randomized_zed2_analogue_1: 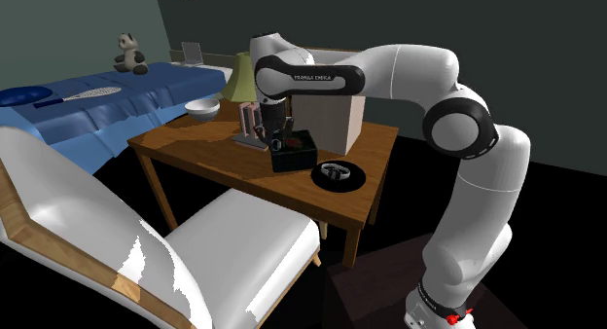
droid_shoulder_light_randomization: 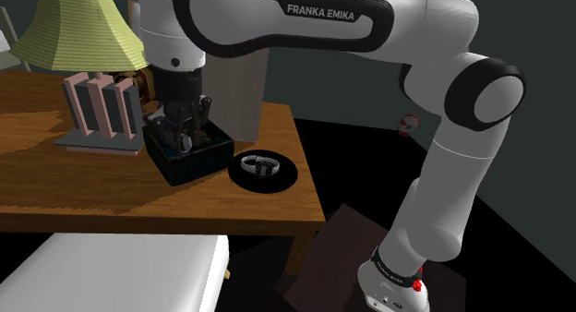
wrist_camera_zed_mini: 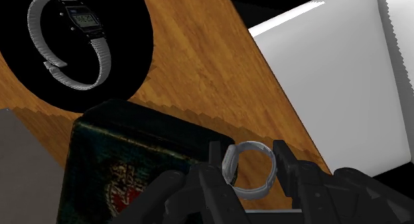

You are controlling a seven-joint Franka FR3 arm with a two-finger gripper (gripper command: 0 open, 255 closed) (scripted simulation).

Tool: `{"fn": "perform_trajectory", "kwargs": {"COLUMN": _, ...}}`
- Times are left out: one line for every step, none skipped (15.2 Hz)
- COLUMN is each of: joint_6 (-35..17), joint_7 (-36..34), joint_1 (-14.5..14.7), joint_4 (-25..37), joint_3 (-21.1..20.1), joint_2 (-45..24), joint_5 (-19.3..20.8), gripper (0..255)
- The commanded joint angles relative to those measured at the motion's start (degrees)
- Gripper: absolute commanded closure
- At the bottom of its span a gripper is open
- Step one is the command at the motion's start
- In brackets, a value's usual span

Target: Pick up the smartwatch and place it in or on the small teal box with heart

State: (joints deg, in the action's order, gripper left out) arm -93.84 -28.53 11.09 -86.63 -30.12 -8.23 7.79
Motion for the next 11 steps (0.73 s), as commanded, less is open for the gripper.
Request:
{"fn": "perform_trajectory", "kwargs": {"joint_6": 1.7, "joint_7": 0.1, "joint_1": 0.1, "joint_4": 1.9, "joint_3": 0.0, "joint_2": -0.2, "joint_5": 0.1, "gripper": 255}}
{"fn": "perform_trajectory", "kwargs": {"joint_6": 2.5, "joint_7": 0.1, "joint_1": 0.2, "joint_4": 2.9, "joint_3": -0.1, "joint_2": -0.5, "joint_5": 0.2, "gripper": 255}}
{"fn": "perform_trajectory", "kwargs": {"joint_6": 3.4, "joint_7": 0.0, "joint_1": 0.3, "joint_4": 4.0, "joint_3": -0.1, "joint_2": -0.7, "joint_5": 0.3, "gripper": 255}}
{"fn": "perform_trajectory", "kwargs": {"joint_6": 4.3, "joint_7": 0.0, "joint_1": 0.5, "joint_4": 5.1, "joint_3": -0.2, "joint_2": -1.0, "joint_5": 0.5, "gripper": 255}}
{"fn": "perform_trajectory", "kwargs": {"joint_6": 5.2, "joint_7": 0.0, "joint_1": 0.6, "joint_4": 6.2, "joint_3": -0.2, "joint_2": -1.2, "joint_5": 0.6, "gripper": 255}}
{"fn": "perform_trajectory", "kwargs": {"joint_6": 5.3, "joint_7": 0.0, "joint_1": 0.6, "joint_4": 6.4, "joint_3": -0.2, "joint_2": -1.3, "joint_5": 0.6, "gripper": 255}}
{"fn": "perform_trajectory", "kwargs": {"joint_6": 5.6, "joint_7": 1.0, "joint_1": 0.2, "joint_4": 7.5, "joint_3": 0.2, "joint_2": -2.2, "joint_5": 1.0, "gripper": 255}}
{"fn": "perform_trajectory", "kwargs": {"joint_6": 5.9, "joint_7": 2.0, "joint_1": -0.3, "joint_4": 8.8, "joint_3": 0.7, "joint_2": -3.1, "joint_5": 1.4, "gripper": 255}}
{"fn": "perform_trajectory", "kwargs": {"joint_6": 6.2, "joint_7": 3.0, "joint_1": -0.7, "joint_4": 10.1, "joint_3": 1.1, "joint_2": -4.1, "joint_5": 1.8, "gripper": 255}}
{"fn": "perform_trajectory", "kwargs": {"joint_6": 6.6, "joint_7": 4.0, "joint_1": -1.1, "joint_4": 11.6, "joint_3": 1.5, "joint_2": -5.2, "joint_5": 2.3, "gripper": 255}}
{"fn": "perform_trajectory", "kwargs": {"joint_6": 7.0, "joint_7": 5.0, "joint_1": -1.4, "joint_4": 13.2, "joint_3": 1.9, "joint_2": -6.4, "joint_5": 2.7, "gripper": 255}}
